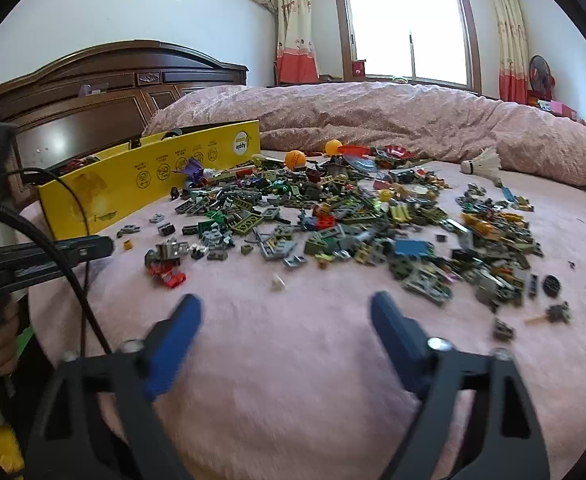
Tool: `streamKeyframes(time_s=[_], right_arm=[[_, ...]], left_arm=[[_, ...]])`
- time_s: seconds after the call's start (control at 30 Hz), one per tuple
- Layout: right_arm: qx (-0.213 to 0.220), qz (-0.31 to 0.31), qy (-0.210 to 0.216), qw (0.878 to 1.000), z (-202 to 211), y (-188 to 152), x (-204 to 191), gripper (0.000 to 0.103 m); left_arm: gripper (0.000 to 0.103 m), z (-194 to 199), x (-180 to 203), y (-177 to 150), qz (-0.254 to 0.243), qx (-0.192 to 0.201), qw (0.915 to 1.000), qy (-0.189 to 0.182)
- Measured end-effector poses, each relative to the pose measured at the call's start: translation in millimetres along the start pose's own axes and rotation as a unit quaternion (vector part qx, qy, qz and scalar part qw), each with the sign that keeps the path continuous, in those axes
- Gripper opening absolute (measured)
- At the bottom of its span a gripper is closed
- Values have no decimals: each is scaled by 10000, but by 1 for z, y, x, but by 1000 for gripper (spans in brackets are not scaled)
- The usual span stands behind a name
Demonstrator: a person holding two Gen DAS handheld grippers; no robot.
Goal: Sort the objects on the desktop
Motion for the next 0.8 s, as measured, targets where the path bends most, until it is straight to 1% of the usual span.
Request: streamKeyframes(time_s=[0.03,0.07,0.13,0.17,0.2,0.23,0.37,0.53,0.67,0.8], right_arm=[[-25,-17,-28,10000,-5,0,-1,67],[-54,-54,-32,10000,-11,1,-1,62],[-123,-137,-71,9998,-24,0,0,41],[-106,-135,-148,9997,-27,0,1,35],[-65,-111,-207,9997,-27,0,1,24],[-50,-76,-234,9997,-27,1,1,8],[20,51,-288,9996,-20,2,0,9],[145,223,-225,9994,-7,5,-8,9],[259,293,-88,9992,4,11,-17,9],[341,363,44,9987,12,18,-27,9]], left_arm=[[17,3,0,1,3,29,10000,-24],[17,5,1,2,3,58,10000,-39],[17,10,1,4,8,105,9999,-50],[17,12,1,5,12,124,9999,-56],[17,15,1,6,11,147,9999,-62],[17,17,1,8,6,170,9998,-63],[17,25,2,13,2,280,9996,-38],[17,35,0,20,-1,413,9991,-25],[17,47,-7,30,35,549,9984,103],[17,61,-24,41,207,680,9971,265]])
Point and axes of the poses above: each gripper's, at about its wrist camera, not at the fingertips, and z roughly against the way its jaws point, x to its right, y to its top, the point moved 7 cm from there along -z, roughly the way its jaws point, and after that the axes turned 6 degrees about -z, right-handed, at the moved point
